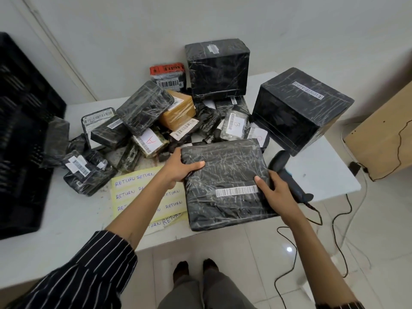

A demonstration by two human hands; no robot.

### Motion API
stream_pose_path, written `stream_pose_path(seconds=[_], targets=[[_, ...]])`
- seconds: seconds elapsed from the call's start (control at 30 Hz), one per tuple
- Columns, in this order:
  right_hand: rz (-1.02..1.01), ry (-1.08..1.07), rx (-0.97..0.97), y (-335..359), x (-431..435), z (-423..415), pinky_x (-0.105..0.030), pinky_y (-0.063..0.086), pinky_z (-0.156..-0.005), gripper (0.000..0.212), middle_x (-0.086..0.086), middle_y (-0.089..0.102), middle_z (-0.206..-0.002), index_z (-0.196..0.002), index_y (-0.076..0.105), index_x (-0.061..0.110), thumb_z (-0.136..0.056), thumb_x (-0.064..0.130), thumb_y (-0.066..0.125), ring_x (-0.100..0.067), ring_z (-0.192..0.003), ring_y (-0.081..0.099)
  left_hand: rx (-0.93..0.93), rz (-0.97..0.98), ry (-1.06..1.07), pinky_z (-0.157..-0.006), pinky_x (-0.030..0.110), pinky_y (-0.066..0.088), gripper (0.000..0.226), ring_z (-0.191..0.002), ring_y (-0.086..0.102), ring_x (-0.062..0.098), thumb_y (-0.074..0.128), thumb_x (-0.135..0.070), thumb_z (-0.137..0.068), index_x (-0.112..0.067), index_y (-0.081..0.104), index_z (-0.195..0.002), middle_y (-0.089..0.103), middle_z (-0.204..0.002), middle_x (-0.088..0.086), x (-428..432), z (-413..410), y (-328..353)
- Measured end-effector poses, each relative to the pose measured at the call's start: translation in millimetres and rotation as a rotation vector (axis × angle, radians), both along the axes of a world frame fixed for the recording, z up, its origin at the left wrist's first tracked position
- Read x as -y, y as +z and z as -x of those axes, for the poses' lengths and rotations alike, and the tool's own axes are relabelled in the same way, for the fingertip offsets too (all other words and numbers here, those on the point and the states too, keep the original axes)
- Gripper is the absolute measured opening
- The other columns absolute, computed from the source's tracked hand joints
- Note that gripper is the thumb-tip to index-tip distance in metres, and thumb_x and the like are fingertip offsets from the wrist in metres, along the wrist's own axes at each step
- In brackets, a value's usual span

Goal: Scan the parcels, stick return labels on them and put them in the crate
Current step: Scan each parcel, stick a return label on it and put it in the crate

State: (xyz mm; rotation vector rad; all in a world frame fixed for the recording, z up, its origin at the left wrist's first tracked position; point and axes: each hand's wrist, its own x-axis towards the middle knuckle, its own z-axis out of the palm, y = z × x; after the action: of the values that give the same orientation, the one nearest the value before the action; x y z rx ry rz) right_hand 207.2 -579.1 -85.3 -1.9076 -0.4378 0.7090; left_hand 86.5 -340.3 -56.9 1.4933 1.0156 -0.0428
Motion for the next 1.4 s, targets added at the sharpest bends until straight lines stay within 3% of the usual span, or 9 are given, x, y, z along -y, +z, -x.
stream_pose_path(seconds=[0.23, 0.33, 0.4, 0.47, 0.63, 0.73, 0.83, 0.93, 1.4], targets=[[0.148, 0.018, 0.138, -2.1, -22.8, -15.5, -0.036, 0.045, -0.094, 0.042, -0.004, 0.062, -0.118, -0.127, 0.050, 0.012, -0.093, 0.035, 0.055, -0.021, -0.112, 0.057, 0.047, -0.075, 0.018, -0.094, 0.033, 0.039, 0.085, -0.133, 0.036, 0.025, 0.065, -0.038, -0.086, -0.022, 0.011, -0.150, 0.030, -0.150, 0.003, -1.7, -1.1, -5.0], [0.334, -0.047, 0.545, 3.2, -27.9, -5.5, -0.045, 0.037, -0.097, 0.048, -0.015, 0.053, -0.127, -0.130, 0.047, 0.005, -0.091, 0.031, 0.058, -0.032, -0.118, 0.048, 0.051, -0.139, 0.030, -0.091, 0.038, 0.049, 0.072, -0.117, 0.050, 0.022, 0.062, -0.043, -0.086, -0.024, 0.025, -0.145, 0.048, -0.134, 0.004, -9.5, 21.7, -12.8], [0.260, -0.097, 0.734, 14.0, -37.9, 14.8, -0.038, 0.033, -0.096, 0.040, -0.014, 0.053, -0.123, -0.123, 0.052, 0.005, -0.091, 0.027, 0.059, -0.030, -0.115, 0.048, 0.040, -0.320, -0.009, -0.080, 0.031, 0.048, 0.049, -0.105, 0.054, 0.018, 0.059, -0.035, -0.091, -0.017, 0.043, -0.134, 0.054, -0.123, 0.003, -15.8, 47.9, -18.7], [0.096, -0.088, 0.792, 27.1, -54.2, 45.8, -0.027, 0.032, -0.093, 0.026, -0.009, 0.056, -0.114, -0.111, 0.058, 0.006, -0.091, 0.024, 0.054, -0.021, -0.108, 0.050, 0.011, -0.531, -0.083, -0.083, 0.031, 0.047, 0.030, -0.107, 0.056, 0.019, 0.058, -0.026, -0.093, -0.014, 0.055, -0.120, 0.058, -0.119, 0.004, -25.1, 79.6, -29.8], [-0.207, 0.302, 0.702, 26.5, -97.7, 146.9, -0.018, 0.041, -0.078, 0.020, -0.002, 0.055, -0.093, -0.093, 0.059, 0.005, -0.091, 0.017, 0.043, -0.011, -0.087, 0.049, -0.147, -0.722, -0.326, -0.096, 0.034, 0.042, 0.025, -0.121, 0.049, 0.022, 0.052, -0.012, -0.095, -0.014, 0.056, -0.119, 0.052, -0.130, 0.004, -41.9, 155.8, -62.8], [-0.056, 0.438, 0.574, -14.0, -121.4, 195.2, -0.025, 0.046, -0.074, 0.027, -0.003, 0.057, -0.095, -0.099, 0.060, 0.006, -0.092, 0.021, 0.038, -0.016, -0.088, 0.054, -0.195, -0.769, -0.527, -0.107, 0.030, 0.032, 0.038, -0.137, 0.032, 0.016, 0.051, -0.014, -0.095, -0.018, 0.048, -0.132, 0.035, -0.150, -0.001, -43.9, 181.7, -80.0], [0.169, 0.389, 0.507, -56.1, -138.8, 206.3, -0.030, 0.043, -0.088, 0.024, -0.011, 0.055, -0.111, -0.112, 0.057, 0.001, -0.095, 0.010, 0.043, -0.025, -0.106, 0.052, -0.190, -0.851, -0.709, -0.117, 0.027, 0.005, 0.049, -0.146, 0.009, 0.012, 0.049, -0.022, -0.097, -0.021, 0.035, -0.144, 0.010, -0.158, -0.003, -46.2, 187.1, -89.6], [0.314, 0.294, 0.532, -77.5, -147.9, 200.8, -0.029, 0.039, -0.095, 0.026, -0.012, 0.049, -0.123, -0.120, 0.052, 0.000, -0.095, 0.007, 0.044, -0.025, -0.116, 0.044, -0.160, -0.976, -0.853, -0.114, 0.032, -0.014, 0.057, -0.146, -0.002, 0.015, 0.049, -0.029, -0.096, -0.023, 0.025, -0.148, -0.004, -0.158, -0.001, -49.6, 181.8, -92.7], [0.352, 0.162, 0.492, -91.1, -167.7, 201.9, -0.032, 0.038, -0.091, 0.020, -0.010, 0.044, -0.114, -0.105, 0.061, 0.006, -0.085, 0.004, 0.058, -0.024, -0.111, 0.043, -0.297, -0.963, -1.049, -0.116, 0.041, -0.006, 0.071, -0.146, -0.007, 0.015, 0.044, -0.047, -0.095, -0.032, 0.002, -0.150, -0.015, -0.158, -0.002, -62.0, 169.7, -102.3]])
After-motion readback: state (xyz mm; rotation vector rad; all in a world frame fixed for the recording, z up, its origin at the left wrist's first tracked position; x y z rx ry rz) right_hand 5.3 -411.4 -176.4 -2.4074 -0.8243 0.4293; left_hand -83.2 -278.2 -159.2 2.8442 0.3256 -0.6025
